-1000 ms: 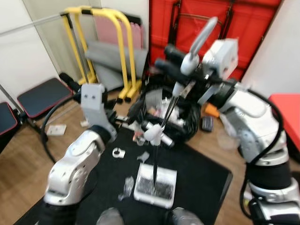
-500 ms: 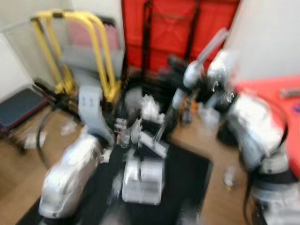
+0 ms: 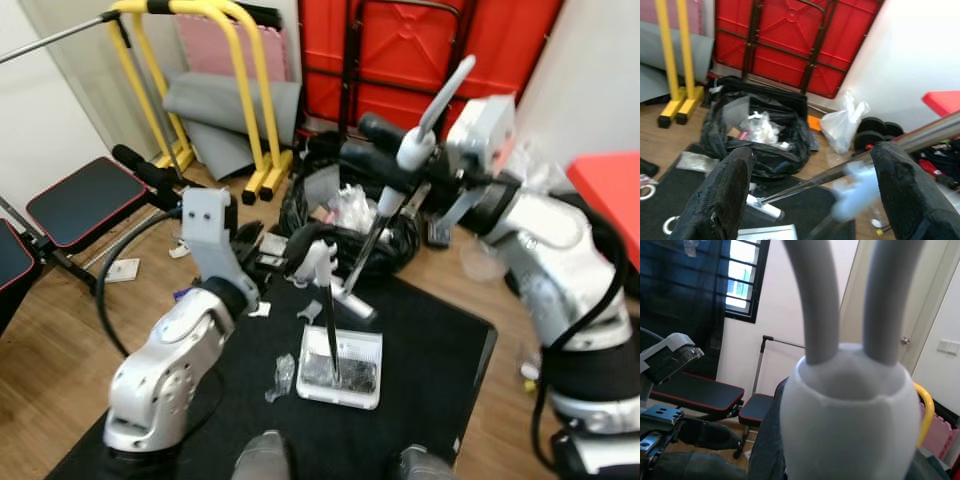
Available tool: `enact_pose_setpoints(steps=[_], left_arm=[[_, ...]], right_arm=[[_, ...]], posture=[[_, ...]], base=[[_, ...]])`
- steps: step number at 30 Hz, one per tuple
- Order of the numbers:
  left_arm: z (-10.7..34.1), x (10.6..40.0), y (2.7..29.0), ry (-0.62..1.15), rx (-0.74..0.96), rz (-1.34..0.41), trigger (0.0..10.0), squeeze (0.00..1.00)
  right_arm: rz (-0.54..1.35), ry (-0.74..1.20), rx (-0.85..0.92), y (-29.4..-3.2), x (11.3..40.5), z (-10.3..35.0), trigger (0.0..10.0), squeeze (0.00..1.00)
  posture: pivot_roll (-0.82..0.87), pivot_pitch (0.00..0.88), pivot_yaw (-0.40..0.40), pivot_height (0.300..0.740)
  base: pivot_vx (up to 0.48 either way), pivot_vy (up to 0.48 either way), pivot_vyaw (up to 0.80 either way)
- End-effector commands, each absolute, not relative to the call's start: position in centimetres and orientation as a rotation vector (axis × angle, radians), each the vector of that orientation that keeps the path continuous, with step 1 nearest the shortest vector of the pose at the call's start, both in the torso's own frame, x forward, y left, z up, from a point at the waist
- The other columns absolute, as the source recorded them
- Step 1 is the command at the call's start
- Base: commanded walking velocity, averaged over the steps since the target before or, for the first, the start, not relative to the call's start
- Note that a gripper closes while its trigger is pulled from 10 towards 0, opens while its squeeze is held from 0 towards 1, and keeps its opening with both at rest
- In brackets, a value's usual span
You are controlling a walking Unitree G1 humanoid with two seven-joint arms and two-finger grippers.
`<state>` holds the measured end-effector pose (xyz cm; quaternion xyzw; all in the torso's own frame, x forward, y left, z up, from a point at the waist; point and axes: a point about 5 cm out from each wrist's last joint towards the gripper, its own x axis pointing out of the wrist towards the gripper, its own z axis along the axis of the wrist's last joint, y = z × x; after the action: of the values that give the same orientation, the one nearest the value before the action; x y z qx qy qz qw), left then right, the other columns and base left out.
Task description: Sweep floor
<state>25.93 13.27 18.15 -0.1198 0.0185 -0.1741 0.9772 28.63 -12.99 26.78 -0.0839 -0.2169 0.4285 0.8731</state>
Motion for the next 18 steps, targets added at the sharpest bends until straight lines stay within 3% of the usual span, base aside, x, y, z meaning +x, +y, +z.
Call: enact_pose_setpoints(steps=[1, 18], left_arm=[[17.9, 25.8, 13.0, 0.049, -0.239, -0.359, 10.0, 0.0], [18.6, 25.4, 12.9, 0.028, -0.189, -0.375, 10.0, 0.0]], right_arm=[[0.867, -0.548, -0.232, -13.4, 28.2, 28.1, 10.0, 0.0], [0.737, -0.682, -0.246, -14.3, 29.8, 28.5, 10.0, 0.0]], posture=[[0.08, 0.12, -0.026, 0.74], [0.09, 0.149, -0.021, 0.74]], base=[[0.0, 0.0, 0.0], [0.0, 0.0, 0.0]])
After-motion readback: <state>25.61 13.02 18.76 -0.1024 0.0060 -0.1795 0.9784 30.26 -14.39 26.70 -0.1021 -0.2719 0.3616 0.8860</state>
